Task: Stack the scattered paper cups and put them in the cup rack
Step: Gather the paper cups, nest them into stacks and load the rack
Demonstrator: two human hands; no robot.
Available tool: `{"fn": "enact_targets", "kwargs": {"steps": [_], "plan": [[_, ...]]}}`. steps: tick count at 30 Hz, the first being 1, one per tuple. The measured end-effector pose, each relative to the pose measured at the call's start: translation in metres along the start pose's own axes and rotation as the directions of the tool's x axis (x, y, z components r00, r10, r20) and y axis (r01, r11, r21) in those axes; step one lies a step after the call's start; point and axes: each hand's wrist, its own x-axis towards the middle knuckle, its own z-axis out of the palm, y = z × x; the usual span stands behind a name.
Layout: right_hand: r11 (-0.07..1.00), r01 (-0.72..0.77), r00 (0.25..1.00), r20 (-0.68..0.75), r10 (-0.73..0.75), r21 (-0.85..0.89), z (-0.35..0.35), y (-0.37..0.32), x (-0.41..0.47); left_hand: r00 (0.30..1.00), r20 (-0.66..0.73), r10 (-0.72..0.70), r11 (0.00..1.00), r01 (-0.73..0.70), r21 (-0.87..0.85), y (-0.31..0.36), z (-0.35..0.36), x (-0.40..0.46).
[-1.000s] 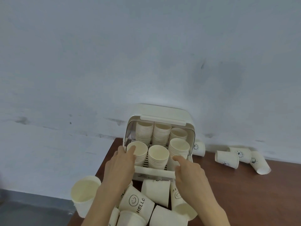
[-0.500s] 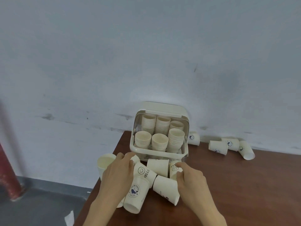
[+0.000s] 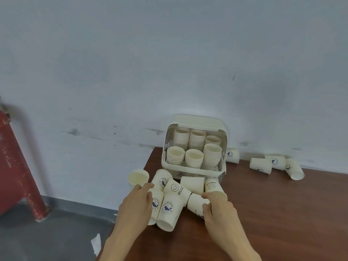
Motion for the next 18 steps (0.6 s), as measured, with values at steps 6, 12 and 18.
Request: {"fn": "enact_targets", "kwargs": {"steps": [6,12,18], "plan": [[0.999,0.028,0.998,0.060,-0.026,-0.039,0.017,0.001,0.004,0.997,0.037,-0.066,0.998,0.066,0.024,-0.012,0.004,-0.009],[0.998,0.062,0.991,0.119,-0.063,0.014,0.036,-0.012,0.017,0.996,0.045,-0.075,0.997,0.074,0.023,-0.017,0.009,-0.008],[0.991,0.089,0.983,0.168,-0.072,-0.097,0.054,-0.029,0.037,0.998,0.009,-0.059,0.991,0.058,0.117,-0.018,0.013,0.003]]}}
